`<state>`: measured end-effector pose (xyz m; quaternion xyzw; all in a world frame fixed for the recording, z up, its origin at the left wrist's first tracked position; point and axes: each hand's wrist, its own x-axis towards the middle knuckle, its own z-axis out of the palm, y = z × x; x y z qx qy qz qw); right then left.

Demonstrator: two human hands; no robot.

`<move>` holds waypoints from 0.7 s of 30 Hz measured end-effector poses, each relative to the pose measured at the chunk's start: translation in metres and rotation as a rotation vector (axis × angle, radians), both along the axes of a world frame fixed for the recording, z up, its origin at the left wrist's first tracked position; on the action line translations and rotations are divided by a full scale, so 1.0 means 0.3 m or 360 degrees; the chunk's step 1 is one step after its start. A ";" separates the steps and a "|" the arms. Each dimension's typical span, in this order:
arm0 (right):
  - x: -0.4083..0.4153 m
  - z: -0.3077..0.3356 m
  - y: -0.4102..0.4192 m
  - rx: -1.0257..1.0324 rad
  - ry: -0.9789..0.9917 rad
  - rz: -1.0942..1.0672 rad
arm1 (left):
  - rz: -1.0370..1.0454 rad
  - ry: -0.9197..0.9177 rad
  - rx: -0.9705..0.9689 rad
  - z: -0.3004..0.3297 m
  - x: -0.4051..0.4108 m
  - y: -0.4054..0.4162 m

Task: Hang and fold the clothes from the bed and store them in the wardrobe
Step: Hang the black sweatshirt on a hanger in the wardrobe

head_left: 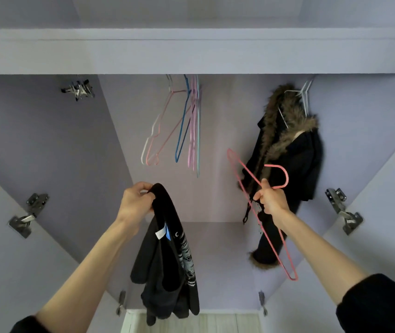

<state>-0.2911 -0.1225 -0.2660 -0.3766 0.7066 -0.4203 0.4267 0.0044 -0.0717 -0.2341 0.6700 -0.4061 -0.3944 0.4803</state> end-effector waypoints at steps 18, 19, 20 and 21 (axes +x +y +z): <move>0.010 -0.030 0.182 -0.0086 0.0050 0.0793 | 0.0262 -0.0397 0.0578 -0.148 0.086 0.041; 0.018 -0.028 0.185 -0.0079 0.0062 0.0846 | 0.0240 -0.0425 0.0579 -0.148 0.082 0.041; 0.028 -0.024 0.187 -0.0087 0.0104 0.0892 | 0.0199 -0.0451 0.0579 -0.147 0.073 0.043; 0.041 -0.021 0.190 -0.0116 0.0161 0.0923 | 0.0149 -0.0493 0.0573 -0.145 0.061 0.045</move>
